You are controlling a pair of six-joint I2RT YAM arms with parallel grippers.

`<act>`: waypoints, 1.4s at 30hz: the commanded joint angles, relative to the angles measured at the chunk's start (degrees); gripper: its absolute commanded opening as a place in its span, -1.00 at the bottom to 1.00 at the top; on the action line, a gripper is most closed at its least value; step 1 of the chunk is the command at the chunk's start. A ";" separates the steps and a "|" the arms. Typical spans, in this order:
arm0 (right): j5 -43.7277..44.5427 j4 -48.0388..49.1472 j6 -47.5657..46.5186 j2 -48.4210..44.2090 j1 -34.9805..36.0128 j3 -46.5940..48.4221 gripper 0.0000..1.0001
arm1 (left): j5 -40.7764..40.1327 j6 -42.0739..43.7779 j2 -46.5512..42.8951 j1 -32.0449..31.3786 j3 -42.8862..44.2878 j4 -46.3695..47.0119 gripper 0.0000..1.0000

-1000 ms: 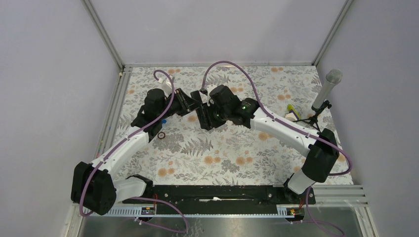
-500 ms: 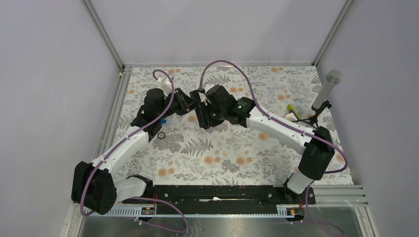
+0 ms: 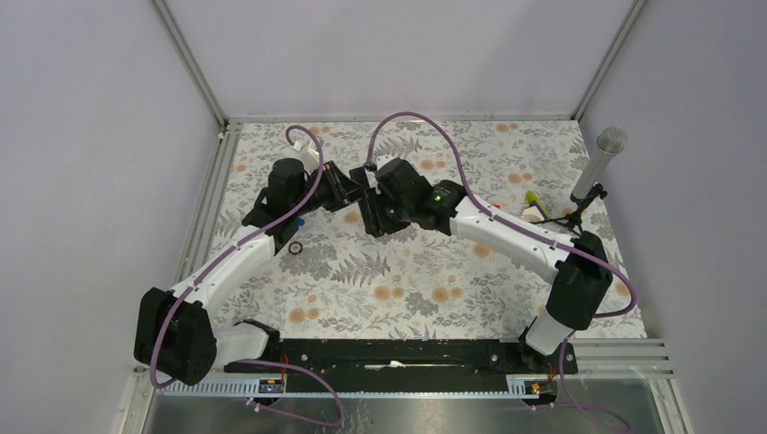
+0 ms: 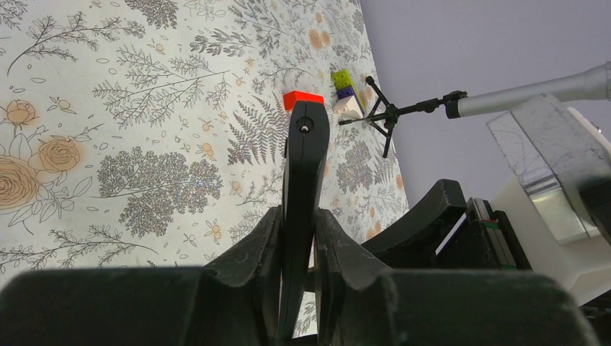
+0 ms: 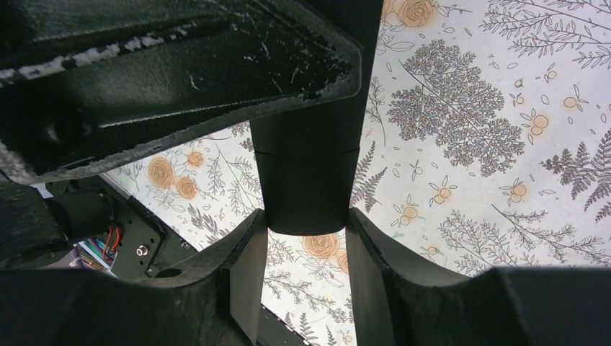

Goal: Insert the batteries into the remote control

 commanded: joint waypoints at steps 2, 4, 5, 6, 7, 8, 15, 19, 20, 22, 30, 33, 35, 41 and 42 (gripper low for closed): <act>5.99 10.17 2.33 -1.86 -2.64 0.30 -0.13 | 10.72 -3.40 -0.06 -1.58 2.23 -2.25 -1.00; 5.39 10.14 2.35 -1.86 -2.94 0.17 -0.12 | 11.26 -4.41 -0.06 -1.46 2.20 -1.52 -1.00; 4.98 10.13 2.39 -1.85 -3.01 0.00 -0.11 | 11.65 -5.37 -0.06 -1.22 2.11 -0.70 -1.00; 4.46 10.18 2.31 -1.86 -3.05 -0.08 -0.11 | 12.01 -6.26 -0.10 -0.90 1.98 -0.28 -1.00; 3.96 10.15 2.30 -1.87 -3.05 -0.20 -0.10 | 12.25 -7.03 -0.14 -0.55 2.04 0.40 -1.00; 3.54 10.16 2.30 -1.99 -3.05 -0.33 -0.09 | 12.42 -7.69 -0.27 -0.13 2.17 0.65 -1.00; 0.97 10.11 1.80 -3.36 -3.18 -1.71 0.05 | 13.67 -9.90 -0.12 3.96 3.20 0.97 -1.00; 0.15 10.15 1.72 -4.08 -3.22 -2.42 0.15 | 14.93 -12.17 0.25 6.58 2.43 2.50 -1.00; 0.14 10.20 1.79 -4.27 -3.23 -2.60 0.16 | 15.48 -13.15 0.29 7.32 2.00 3.59 -1.00; 0.14 10.17 1.94 -4.63 -3.31 -2.96 0.20 | 16.15 -14.64 0.30 8.61 1.26 5.24 -1.00; -4.83 15.57 2.83 -8.97 -3.56 -6.56 0.80 | 16.93 -17.97 0.54 11.58 -0.25 8.29 -1.00; -7.28 20.00 4.22 -12.07 -4.12 -9.19 0.97 | 17.34 -20.43 0.71 12.50 -1.18 10.59 -1.00; -7.04 24.04 6.71 -14.90 -4.36 -12.87 0.99 | 17.25 -22.37 0.73 12.74 -1.52 12.40 -1.00; -0.55 40.85 20.99 -23.89 -4.40 -25.89 0.99 | 16.80 -29.95 1.42 12.75 -2.95 20.19 -1.00; 1.56 41.17 22.93 -24.29 -4.38 -26.74 0.98 | 16.87 -31.18 1.43 12.75 -3.26 21.23 -1.00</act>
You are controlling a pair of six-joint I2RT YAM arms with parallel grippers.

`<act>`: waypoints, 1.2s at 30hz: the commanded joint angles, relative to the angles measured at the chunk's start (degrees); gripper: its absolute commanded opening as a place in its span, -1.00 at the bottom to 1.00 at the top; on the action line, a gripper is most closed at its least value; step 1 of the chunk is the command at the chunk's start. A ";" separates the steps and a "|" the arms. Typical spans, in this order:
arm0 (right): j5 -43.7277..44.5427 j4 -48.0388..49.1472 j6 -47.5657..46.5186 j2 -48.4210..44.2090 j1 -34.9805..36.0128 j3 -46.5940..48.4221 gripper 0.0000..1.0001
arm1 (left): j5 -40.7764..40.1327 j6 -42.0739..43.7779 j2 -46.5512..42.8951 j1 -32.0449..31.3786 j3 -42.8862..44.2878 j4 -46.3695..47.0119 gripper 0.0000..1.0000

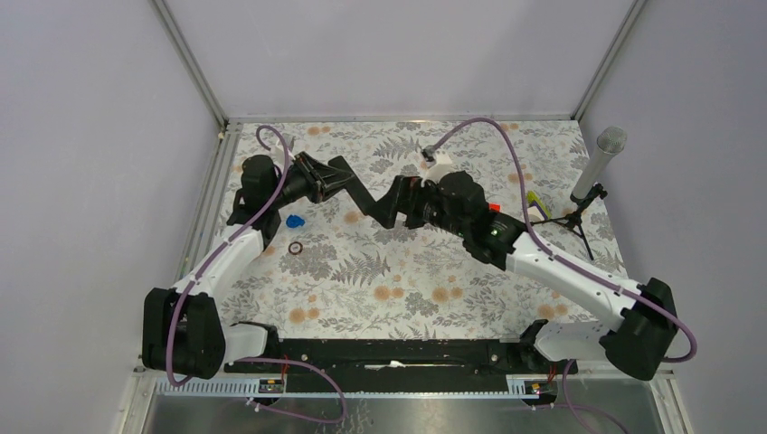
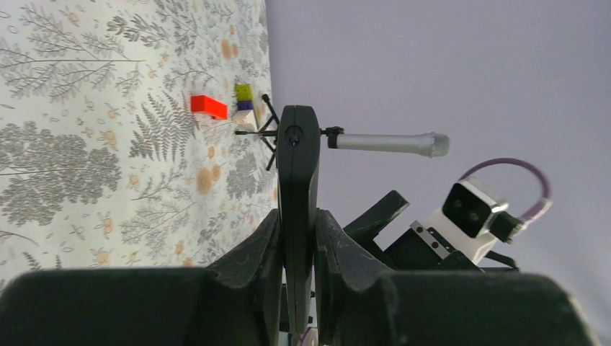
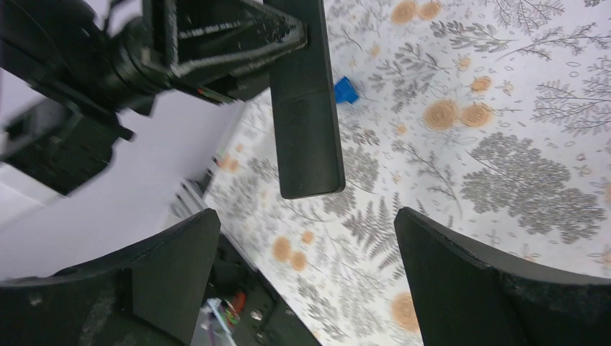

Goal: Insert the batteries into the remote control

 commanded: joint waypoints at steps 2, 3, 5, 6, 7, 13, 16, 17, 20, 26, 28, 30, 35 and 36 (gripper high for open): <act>7.68 12.61 12.84 -3.36 -0.37 -4.73 0.94 | 1.45 -8.89 -0.15 0.20 -1.55 11.93 -1.00; 7.75 13.52 13.70 -3.30 -0.37 -5.28 0.90 | 1.45 -10.09 -0.36 0.20 -1.97 12.76 -1.00; 6.66 14.98 14.80 -2.41 -0.37 -5.29 0.84 | 1.48 -12.42 -1.06 0.16 -2.94 14.60 -1.00; 5.95 15.06 15.25 -1.62 -0.37 -4.76 0.80 | 1.38 -13.64 -1.29 0.12 -3.36 15.55 -1.00; 4.85 15.33 15.66 -0.86 -0.38 -4.36 0.74 | 1.41 -14.80 -1.58 0.05 -3.74 16.45 -1.00; 2.54 18.54 17.96 2.38 -0.33 -3.61 0.27 | 1.47 -19.64 -3.54 -1.03 -4.66 19.98 -1.00; 1.73 18.84 18.22 3.88 -0.37 -3.05 -0.06 | 0.93 -23.02 -3.95 -1.87 -5.32 23.00 -1.00; 1.67 18.96 18.38 4.34 -0.37 -2.93 -0.13 | 0.58 -25.02 -4.00 -2.29 -5.78 24.99 -1.00; 1.67 19.95 18.91 5.20 -0.37 -3.32 -0.37 | -0.08 -29.87 -3.92 -3.77 -6.74 30.65 -1.00; 2.25 22.39 18.55 6.08 -0.33 -3.57 -0.50 | -0.95 -29.94 -4.61 -7.23 -6.20 30.56 -1.00; 2.03 22.57 18.23 6.33 -0.37 -3.36 -0.50 | -1.00 -29.56 -4.91 -8.18 -6.13 30.42 -1.00; 1.56 22.69 17.90 6.67 -0.38 -3.00 -0.48 | -0.94 -28.67 -5.50 -8.86 -6.18 29.90 -1.00; 0.33 23.98 16.45 5.59 -0.58 -3.78 -0.27 | -1.41 -18.60 -8.02 -8.70 -4.67 21.36 -1.00; -0.11 24.01 15.56 4.96 -0.77 -3.93 -0.20 | -1.12 -15.20 -8.17 -8.56 -3.32 18.14 -1.00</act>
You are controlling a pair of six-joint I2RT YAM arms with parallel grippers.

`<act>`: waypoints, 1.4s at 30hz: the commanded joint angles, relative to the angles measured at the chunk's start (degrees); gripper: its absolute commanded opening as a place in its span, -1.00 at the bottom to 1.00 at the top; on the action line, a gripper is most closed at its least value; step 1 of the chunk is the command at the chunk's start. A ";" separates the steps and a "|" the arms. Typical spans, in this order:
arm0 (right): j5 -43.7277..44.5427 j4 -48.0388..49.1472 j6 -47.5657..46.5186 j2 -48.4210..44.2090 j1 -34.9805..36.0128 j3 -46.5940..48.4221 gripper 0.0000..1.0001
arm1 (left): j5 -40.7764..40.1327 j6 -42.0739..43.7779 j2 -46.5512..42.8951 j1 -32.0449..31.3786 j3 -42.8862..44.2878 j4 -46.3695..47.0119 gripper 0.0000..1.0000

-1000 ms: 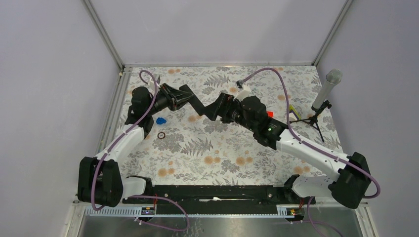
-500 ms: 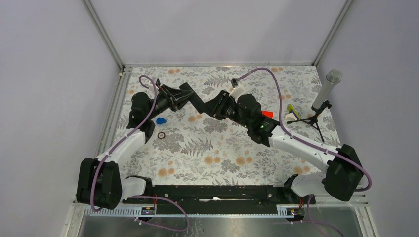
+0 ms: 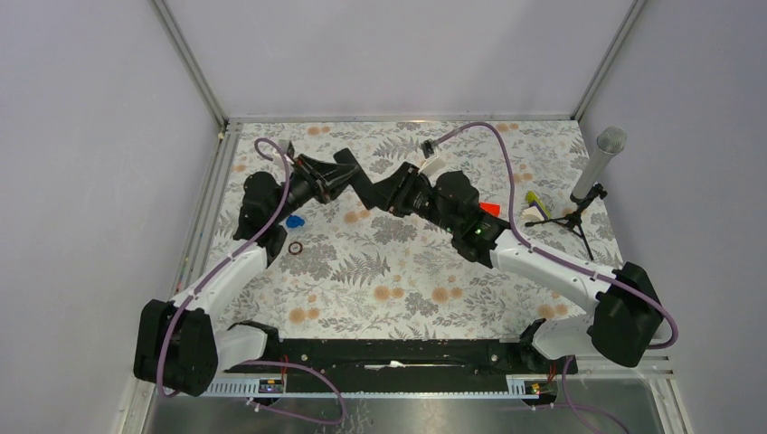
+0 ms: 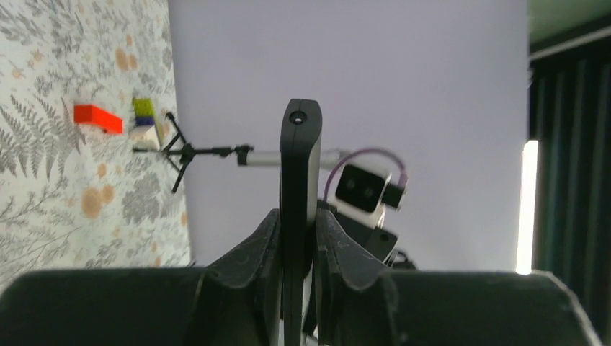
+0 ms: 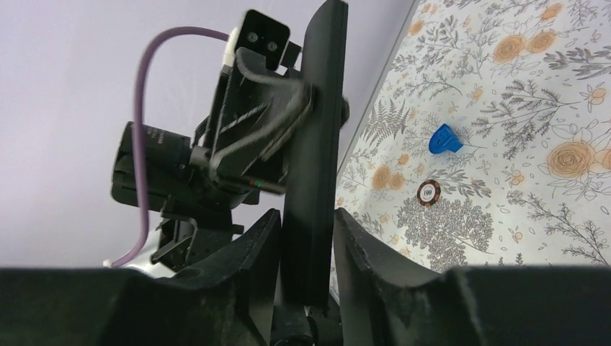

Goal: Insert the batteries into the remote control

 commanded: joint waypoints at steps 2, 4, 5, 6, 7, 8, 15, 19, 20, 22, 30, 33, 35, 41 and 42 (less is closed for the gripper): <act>-1.44 0.98 -6.13 -0.62 -1.07 -0.20 -0.02 | 9.23 14.40 -4.86 -3.51 6.42 -8.17 -1.00; -2.66 1.32 -8.73 -3.20 -1.64 -1.44 0.23 | 11.47 20.00 -4.06 -2.96 8.69 -12.15 -1.00; -3.20 1.82 -10.31 -4.66 -1.83 -2.27 0.34 | 12.55 21.99 -3.63 -2.57 9.48 -13.25 -1.00; -3.98 2.44 -12.31 -6.23 -2.06 -3.16 0.42 | 13.47 23.77 -3.34 -2.10 9.87 -14.01 -1.00; -4.88 2.96 -14.33 -7.96 -2.22 -3.92 0.52 | 14.20 24.92 -3.20 -1.51 10.04 -14.51 -1.00; -5.80 3.02 -16.06 -9.32 -2.49 -4.40 0.60 | 14.88 25.74 -3.14 -0.87 9.99 -14.30 -1.00; -18.10 -1.72 -21.19 -11.26 -3.39 -2.33 0.85 | 21.53 31.30 -3.49 0.42 12.18 -13.53 -1.00; -25.40 1.31 -16.95 -8.38 -3.42 -1.10 0.83 | 25.51 33.03 -3.75 0.51 14.03 -13.93 -1.00; -26.30 1.85 -16.69 -7.76 -3.39 -0.92 0.81 | 26.18 33.31 -3.82 0.51 14.36 -13.91 -1.00; -27.57 0.95 -17.54 -6.59 -3.38 -0.06 0.72 | 27.32 33.60 -4.01 0.51 14.74 -13.47 -1.00; -32.92 8.46 -15.04 -2.77 -3.39 1.50 0.24 | 30.80 32.52 -5.13 0.42 14.46 -9.63 -0.98; -32.86 8.49 -14.63 -1.48 -3.40 2.65 0.09 | 30.98 32.60 -5.69 0.42 14.22 -9.61 -0.96; -32.81 8.29 -14.28 -0.53 -3.39 3.30 -0.02 | 31.27 32.60 -5.85 0.42 14.19 -9.52 -0.95; -31.01 9.94 -11.93 1.35 -3.39 3.49 -0.31 | 31.51 32.84 -6.62 0.46 13.70 -9.42 -0.83; -30.87 9.98 -11.56 1.56 -3.41 3.57 -0.41 | 31.58 32.86 -6.85 0.42 13.55 -9.36 -0.79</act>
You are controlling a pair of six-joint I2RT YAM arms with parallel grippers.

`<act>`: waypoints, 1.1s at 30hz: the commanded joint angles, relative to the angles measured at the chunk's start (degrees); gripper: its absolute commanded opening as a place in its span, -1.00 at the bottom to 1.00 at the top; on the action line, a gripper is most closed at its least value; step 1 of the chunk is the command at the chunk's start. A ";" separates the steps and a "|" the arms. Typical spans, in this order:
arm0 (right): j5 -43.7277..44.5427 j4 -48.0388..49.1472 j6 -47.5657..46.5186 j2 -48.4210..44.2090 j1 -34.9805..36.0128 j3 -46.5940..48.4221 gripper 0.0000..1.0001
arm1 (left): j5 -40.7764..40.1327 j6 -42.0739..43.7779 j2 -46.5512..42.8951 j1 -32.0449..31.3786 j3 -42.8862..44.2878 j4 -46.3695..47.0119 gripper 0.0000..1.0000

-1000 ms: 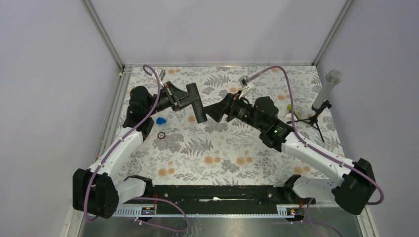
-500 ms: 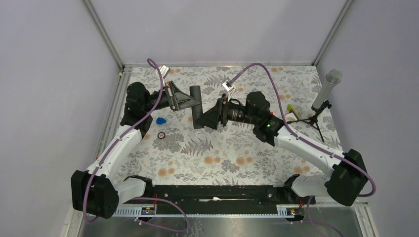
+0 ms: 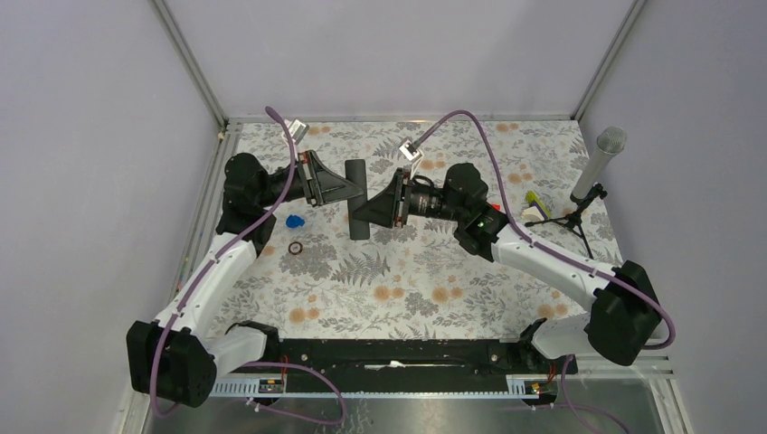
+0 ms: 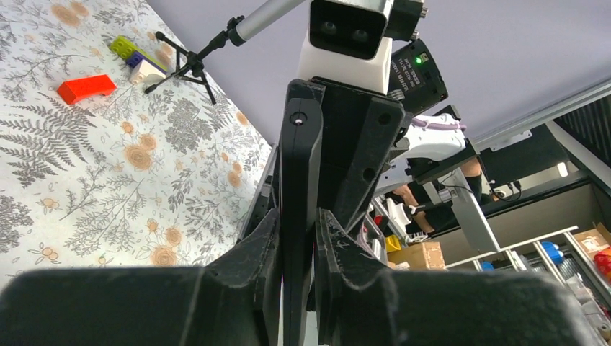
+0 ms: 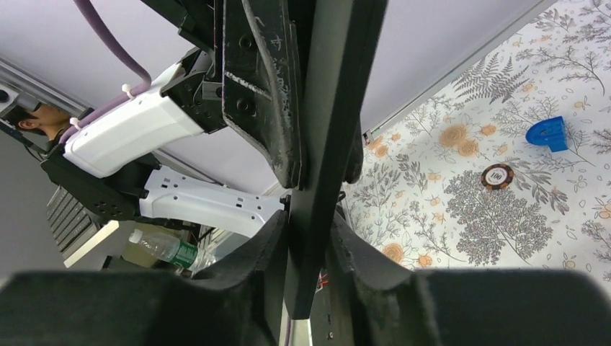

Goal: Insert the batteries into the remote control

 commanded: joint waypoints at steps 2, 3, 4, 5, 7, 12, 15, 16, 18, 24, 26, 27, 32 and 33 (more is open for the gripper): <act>1.99 2.14 1.92 0.95 -0.24 2.53 -0.68 | 0.90 1.44 -2.74 0.14 1.26 3.22 -0.67; 3.37 0.84 1.56 0.89 -0.30 2.53 -0.79 | 0.11 2.70 -3.19 0.20 1.36 1.43 -0.53; 4.63 -0.75 0.90 0.59 -0.27 2.47 -0.90 | -0.87 4.37 -3.66 0.32 1.71 -1.03 -0.33; 5.91 -2.38 0.24 0.25 -0.26 2.40 -0.98 | -2.26 6.88 -4.13 0.52 2.18 -4.63 -0.09; 8.49 -6.34 -2.31 -0.70 -0.28 2.18 -1.00 | -6.39 12.92 -5.34 1.02 3.81 -13.18 0.36; 20.19 -21.52 -11.14 -4.21 -0.39 0.91 -1.00 | -25.51 26.91 -7.64 3.20 7.98 -36.70 0.98; 31.32 -34.21 -16.65 -3.08 -0.87 2.20 -1.00 | -36.34 29.81 -9.24 3.67 8.54 -42.95 0.98; 35.86 -38.15 -18.35 -1.72 -1.10 3.17 -1.00 | -39.32 30.32 -9.68 3.75 8.54 -44.23 0.98; 43.66 -44.23 -21.56 1.66 -1.72 5.38 -1.00 | -42.93 31.07 -9.83 3.76 9.02 -46.49 0.98; 64.49 -56.52 -24.76 16.06 -3.91 13.97 -1.00 | -44.73 33.39 -8.38 3.77 11.47 -51.08 0.98; 68.58 -58.43 -25.58 20.49 -4.00 16.98 -1.00 | -45.28 33.71 -8.55 3.76 11.52 -51.57 0.98; 69.61 -59.30 -26.08 22.59 -4.13 18.53 -1.00 | -45.37 33.88 -8.71 3.80 11.45 -51.68 0.98; 71.21 -65.46 -27.57 33.43 -4.55 28.32 -1.00 | -42.99 35.24 -8.29 3.77 11.80 -52.30 0.98; 71.76 -66.12 -27.80 34.95 -4.60 29.54 -1.00 | -42.57 35.42 -7.99 3.76 11.94 -52.60 0.98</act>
